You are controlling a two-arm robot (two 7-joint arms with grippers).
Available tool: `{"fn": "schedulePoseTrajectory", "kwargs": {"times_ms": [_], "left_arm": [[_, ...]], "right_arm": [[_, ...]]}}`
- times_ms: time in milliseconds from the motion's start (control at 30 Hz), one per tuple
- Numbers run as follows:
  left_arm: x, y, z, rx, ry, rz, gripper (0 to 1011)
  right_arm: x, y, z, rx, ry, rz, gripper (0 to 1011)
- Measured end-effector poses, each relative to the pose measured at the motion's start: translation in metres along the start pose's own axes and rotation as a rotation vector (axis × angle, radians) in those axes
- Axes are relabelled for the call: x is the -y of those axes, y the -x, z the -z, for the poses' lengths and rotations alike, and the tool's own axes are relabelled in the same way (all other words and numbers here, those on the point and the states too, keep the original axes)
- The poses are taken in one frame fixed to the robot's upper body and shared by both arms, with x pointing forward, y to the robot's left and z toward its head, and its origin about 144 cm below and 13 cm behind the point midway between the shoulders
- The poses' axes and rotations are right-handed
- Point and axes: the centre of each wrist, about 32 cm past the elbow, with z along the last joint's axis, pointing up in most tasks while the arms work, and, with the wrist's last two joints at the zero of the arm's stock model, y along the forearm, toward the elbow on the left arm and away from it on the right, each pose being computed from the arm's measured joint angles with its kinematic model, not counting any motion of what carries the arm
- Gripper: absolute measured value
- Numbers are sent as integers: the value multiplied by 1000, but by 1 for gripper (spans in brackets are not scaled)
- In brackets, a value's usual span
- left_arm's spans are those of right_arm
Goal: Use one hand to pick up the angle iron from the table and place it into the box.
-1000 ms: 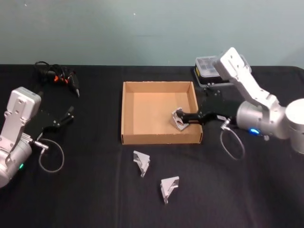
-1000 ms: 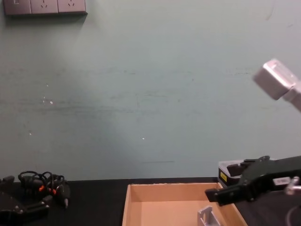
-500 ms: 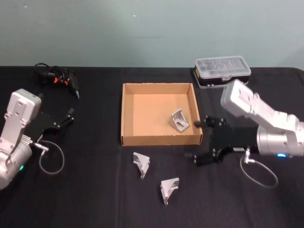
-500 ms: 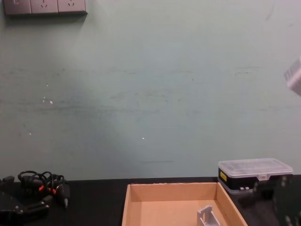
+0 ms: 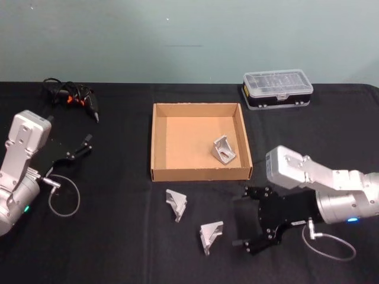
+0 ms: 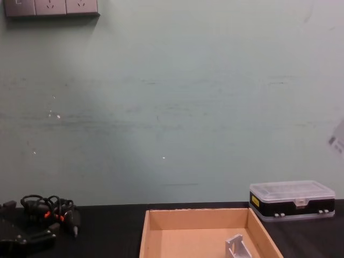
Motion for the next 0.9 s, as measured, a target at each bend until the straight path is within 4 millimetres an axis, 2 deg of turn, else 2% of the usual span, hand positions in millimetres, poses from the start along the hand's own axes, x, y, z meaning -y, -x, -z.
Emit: {"fn": "schedulePoseTrajectory", "kwargs": {"times_ms": [367,900], "left_arm": [[0,0,0,0,0,0,1000],[0,0,0,0,0,0,1000]], "right_arm": [[-18,-7,6,23,38,-41,1003],[-38,-15,2,31,34,-75,1003]]}}
